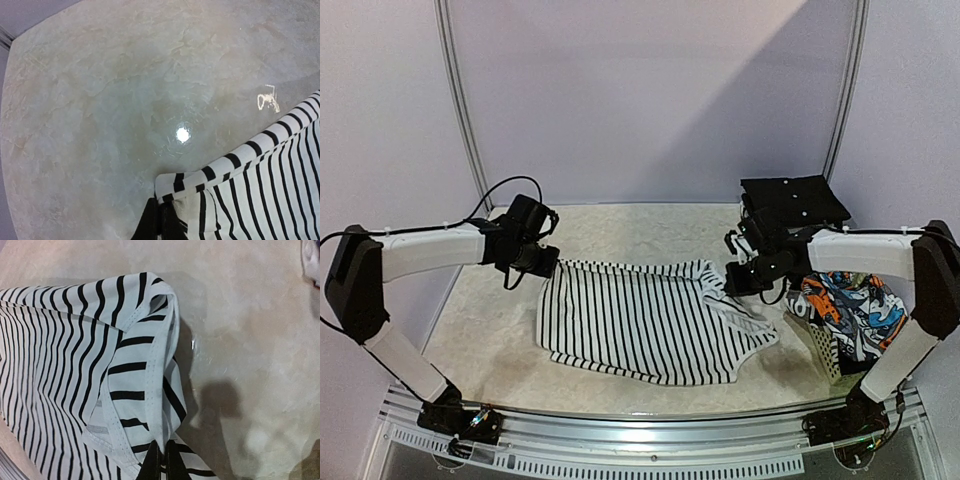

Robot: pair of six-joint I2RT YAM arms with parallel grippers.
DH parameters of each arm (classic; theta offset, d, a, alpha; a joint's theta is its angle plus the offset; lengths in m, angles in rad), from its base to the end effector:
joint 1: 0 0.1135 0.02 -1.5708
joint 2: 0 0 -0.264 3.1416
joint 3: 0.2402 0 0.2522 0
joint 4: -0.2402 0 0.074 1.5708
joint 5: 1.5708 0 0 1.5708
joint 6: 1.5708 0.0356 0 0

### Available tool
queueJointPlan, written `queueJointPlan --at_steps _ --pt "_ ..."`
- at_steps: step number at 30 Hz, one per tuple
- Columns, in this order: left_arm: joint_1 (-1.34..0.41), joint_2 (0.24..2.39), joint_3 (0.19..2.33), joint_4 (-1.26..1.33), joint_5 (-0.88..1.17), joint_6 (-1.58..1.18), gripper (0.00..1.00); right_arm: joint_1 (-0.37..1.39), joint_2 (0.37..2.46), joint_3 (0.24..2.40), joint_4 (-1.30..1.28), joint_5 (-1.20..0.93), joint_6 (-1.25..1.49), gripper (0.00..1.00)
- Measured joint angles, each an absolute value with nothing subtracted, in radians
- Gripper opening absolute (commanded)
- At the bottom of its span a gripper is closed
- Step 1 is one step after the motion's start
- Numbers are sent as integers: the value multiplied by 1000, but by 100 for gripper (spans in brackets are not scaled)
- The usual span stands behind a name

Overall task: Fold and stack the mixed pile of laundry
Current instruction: Flatten out the crumpled tank top at the center of the board.

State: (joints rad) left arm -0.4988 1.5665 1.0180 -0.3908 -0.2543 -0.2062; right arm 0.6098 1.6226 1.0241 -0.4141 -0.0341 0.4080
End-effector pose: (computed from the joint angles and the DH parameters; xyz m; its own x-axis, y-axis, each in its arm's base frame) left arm 0.2881 -0.1467 0.2134 -0.7619 0.1894 -0.6194 0.1804 0.9805 0.0779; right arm 0.2681 0.1888 0.1958 -0.8712 -0.1249 -0.4747 -0.2631 0.9353 0.2367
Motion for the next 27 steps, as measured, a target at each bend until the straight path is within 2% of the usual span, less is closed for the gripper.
queueJointPlan --at_steps 7,11,14,21,27 --pt "-499 1470 1018 -411 -284 -206 0 611 1538 1109 -500 47 372 10" --pt "-499 1458 1015 -416 -299 -206 0 611 1540 1110 -522 58 360 7" --pt "-499 1458 1002 -416 -300 -206 0 611 1551 1110 -522 45 355 0" --pt "-499 1462 984 -416 -300 -206 0 611 1573 1110 -487 -11 349 0" --pt "-499 1443 984 -422 -306 -206 0 611 1577 1181 -533 34 321 0"
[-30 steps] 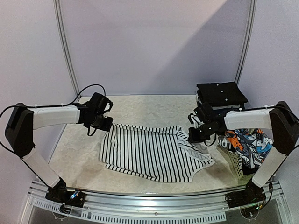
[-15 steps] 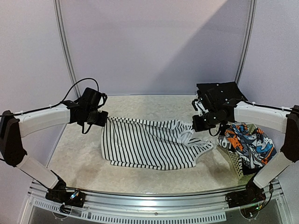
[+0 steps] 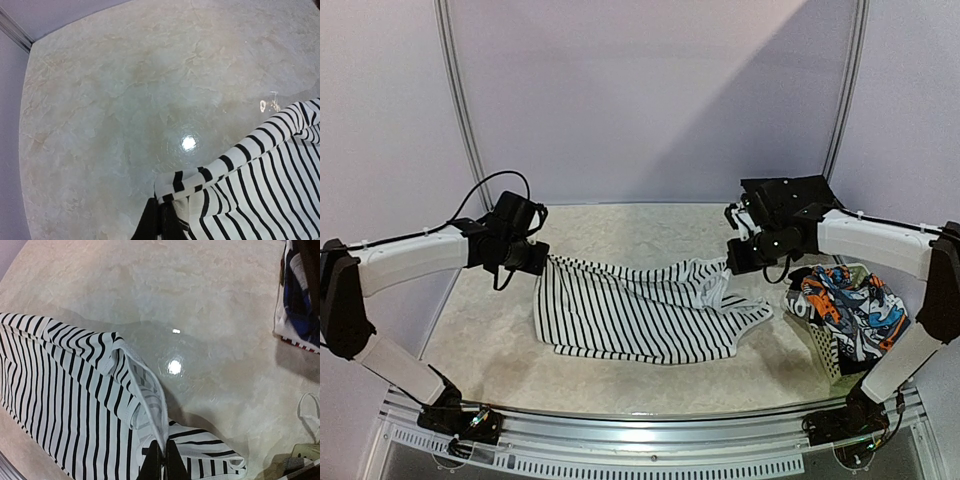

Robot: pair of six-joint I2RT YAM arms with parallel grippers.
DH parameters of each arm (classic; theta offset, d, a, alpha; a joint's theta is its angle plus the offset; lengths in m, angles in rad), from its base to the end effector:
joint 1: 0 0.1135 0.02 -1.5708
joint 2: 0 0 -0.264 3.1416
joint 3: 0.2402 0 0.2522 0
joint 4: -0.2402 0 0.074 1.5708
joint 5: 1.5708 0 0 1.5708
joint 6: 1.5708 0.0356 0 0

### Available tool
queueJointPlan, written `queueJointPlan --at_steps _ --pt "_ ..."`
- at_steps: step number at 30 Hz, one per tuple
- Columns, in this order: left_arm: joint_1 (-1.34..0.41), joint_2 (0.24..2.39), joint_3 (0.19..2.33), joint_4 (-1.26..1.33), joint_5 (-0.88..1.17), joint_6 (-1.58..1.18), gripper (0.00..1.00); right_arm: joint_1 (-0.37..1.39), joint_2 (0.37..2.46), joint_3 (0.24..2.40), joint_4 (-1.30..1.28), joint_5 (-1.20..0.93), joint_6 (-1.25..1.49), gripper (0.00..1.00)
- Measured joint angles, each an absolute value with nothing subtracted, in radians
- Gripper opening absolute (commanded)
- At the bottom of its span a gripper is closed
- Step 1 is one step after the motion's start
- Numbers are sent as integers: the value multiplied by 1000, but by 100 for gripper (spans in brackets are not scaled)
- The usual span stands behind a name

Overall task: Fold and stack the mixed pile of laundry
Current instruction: Flatten out the crumpled tank top at the center of the board.

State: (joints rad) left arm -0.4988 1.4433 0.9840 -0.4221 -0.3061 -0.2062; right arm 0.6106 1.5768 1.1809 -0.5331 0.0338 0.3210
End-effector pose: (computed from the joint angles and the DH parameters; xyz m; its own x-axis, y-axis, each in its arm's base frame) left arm 0.2697 -0.1347 0.2372 -0.7222 0.1711 -0.6702 0.1430 0.9849 0.0974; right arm 0.2762 0.1919 0.2506 -0.7983 -0.1738 -0.5766 -0.3210 0.9329 0.1632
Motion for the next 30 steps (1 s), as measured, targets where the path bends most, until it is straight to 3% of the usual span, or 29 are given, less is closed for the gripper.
queueJointPlan --at_steps 5,13,23,30 --pt "-499 1319 985 -448 -316 -206 0 611 1523 1235 -557 79 271 0" --pt "-499 1005 995 -493 -327 -202 0 611 1266 1291 -584 69 134 0" --pt "-499 585 1005 -440 -245 -190 0 611 953 1304 -606 -195 -56 0" --pt "-499 602 1153 -437 -177 -176 0 616 885 1385 -622 -252 -74 0"
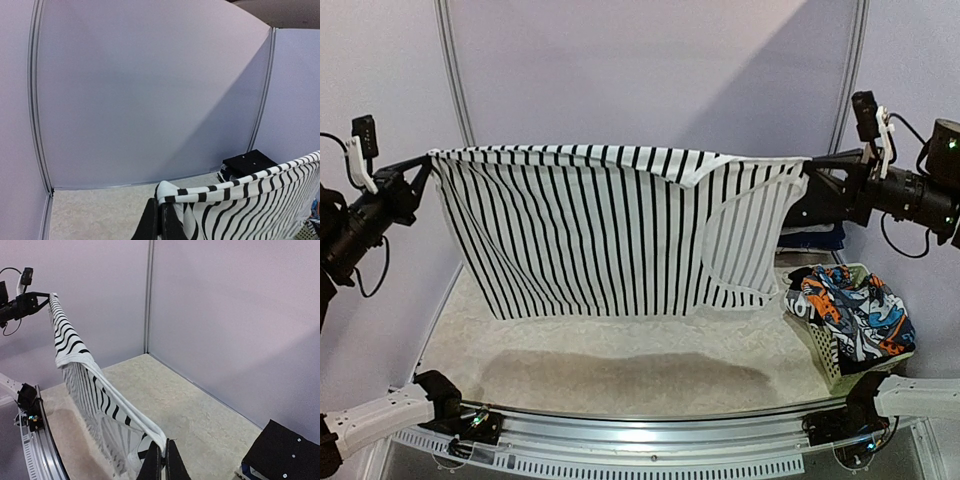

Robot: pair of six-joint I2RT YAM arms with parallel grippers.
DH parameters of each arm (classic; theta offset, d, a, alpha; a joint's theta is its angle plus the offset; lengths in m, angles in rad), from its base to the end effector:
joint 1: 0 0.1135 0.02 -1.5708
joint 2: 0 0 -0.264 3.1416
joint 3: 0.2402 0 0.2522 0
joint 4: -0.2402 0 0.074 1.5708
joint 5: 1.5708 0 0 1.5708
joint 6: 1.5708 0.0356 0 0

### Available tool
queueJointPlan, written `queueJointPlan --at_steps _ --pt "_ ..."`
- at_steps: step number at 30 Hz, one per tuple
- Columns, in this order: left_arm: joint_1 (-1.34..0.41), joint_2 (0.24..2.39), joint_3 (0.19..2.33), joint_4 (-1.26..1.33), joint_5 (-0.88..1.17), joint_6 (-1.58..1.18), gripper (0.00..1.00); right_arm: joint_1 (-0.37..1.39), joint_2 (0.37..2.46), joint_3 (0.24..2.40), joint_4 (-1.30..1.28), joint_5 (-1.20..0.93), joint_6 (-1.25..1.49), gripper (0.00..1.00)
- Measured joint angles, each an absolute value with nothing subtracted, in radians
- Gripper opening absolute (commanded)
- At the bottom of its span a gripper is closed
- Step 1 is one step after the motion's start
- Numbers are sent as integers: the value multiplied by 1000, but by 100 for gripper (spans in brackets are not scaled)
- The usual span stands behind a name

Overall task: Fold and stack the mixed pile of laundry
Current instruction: Flatten out the crumpled tank top at the center of the board.

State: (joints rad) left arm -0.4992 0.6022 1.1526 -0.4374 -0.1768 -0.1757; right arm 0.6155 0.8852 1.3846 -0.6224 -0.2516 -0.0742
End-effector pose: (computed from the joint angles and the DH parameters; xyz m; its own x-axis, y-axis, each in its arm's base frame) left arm 0.0804 -0.0367 0.4546 0.0419 -0.2188 -0.9749 0.3302 0.9239 -0.1932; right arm 0.1148 0.0920 0.4745 -0.0435 -0.1187 -0.9920 -0.7662 0.6411 -0.0431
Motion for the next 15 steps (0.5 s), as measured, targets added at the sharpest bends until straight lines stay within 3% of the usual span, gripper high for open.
queueJointPlan --at_steps 7,12,13,14,15 --pt "-498 942 1468 -556 -302 -167 0 614 1148 1649 -645 7 11 0" --pt "-439 1216 1485 -591 -340 -168 1 571 1457 1696 -638 104 73 3" --pt "-413 1279 1458 -582 -326 -171 7 556 1536 1694 -636 110 89 15" --pt "-381 1345 1436 -579 -308 -174 22 545 1600 1694 -638 115 104 46" --pt "-346 1430 1428 -586 -286 -181 42 530 1686 1699 -640 118 119 58"
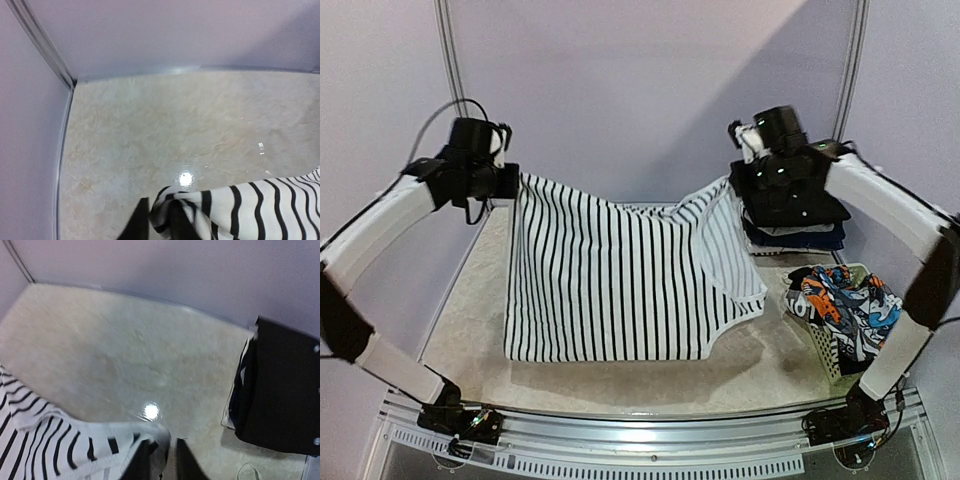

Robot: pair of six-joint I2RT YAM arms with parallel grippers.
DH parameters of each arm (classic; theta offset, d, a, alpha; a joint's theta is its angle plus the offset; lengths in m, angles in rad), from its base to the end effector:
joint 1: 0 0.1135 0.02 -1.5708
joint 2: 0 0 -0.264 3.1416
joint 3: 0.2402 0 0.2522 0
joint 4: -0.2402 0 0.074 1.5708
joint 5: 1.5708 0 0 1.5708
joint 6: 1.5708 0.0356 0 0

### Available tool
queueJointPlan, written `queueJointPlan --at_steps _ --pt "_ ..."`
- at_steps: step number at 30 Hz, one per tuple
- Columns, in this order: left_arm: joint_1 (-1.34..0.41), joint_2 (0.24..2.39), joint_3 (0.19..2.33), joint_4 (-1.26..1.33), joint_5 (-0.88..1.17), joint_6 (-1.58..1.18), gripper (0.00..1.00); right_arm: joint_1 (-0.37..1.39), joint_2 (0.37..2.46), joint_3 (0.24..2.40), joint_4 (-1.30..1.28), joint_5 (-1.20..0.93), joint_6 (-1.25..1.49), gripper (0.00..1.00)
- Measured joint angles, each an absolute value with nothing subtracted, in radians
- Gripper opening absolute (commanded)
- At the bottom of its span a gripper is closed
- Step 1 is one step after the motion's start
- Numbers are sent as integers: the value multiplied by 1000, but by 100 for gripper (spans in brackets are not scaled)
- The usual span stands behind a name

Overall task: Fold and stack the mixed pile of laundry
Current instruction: Flatten out the crumpled tank top at the center of the board, then adjust the flattened tank top at the center of the board.

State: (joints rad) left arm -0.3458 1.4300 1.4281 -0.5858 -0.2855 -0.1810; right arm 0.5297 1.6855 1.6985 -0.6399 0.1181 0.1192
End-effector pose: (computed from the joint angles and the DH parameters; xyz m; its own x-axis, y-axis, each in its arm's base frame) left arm 0.3026 -0.0984 0.3745 -0.5320 0.0081 -0.8467 0.0091 1.0000 0.0038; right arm 0.3326 0.1899 0.3748 -0.5525 -0.1867 -0.8123 -0.3562 0.9340 0.0277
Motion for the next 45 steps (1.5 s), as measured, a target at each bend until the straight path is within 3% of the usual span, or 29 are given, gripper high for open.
queueJointPlan --at_steps 2,4,5,6,10,16,23,30,35,45 --pt "-289 1606 1451 -593 -258 -179 62 504 1858 1750 -675 122 155 74" --pt "-246 1789 1472 -575 -235 -184 90 487 2016 1821 -709 125 182 80" --pt "-232 1854 1464 -574 -228 -186 98 480 2087 1842 -712 121 192 83" --pt "-224 1888 1446 -571 -221 -184 99 476 2129 1844 -720 121 200 85" --pt "-227 1880 1344 -566 -211 -196 100 473 2155 1829 -762 119 223 93" --pt "-272 1731 1322 -507 -236 -200 94 489 2022 1742 -711 118 223 93" --pt "-335 1613 1110 -419 -247 -250 82 603 1916 1561 -560 37 203 82" --pt "-403 1466 879 -378 -243 -329 72 761 1950 1543 -406 -109 203 74" --pt "-423 1425 801 -310 -210 -373 66 790 2043 1563 -281 -238 271 68" --pt "-441 1501 715 -192 -109 -436 63 757 2238 1613 -318 -295 345 51"
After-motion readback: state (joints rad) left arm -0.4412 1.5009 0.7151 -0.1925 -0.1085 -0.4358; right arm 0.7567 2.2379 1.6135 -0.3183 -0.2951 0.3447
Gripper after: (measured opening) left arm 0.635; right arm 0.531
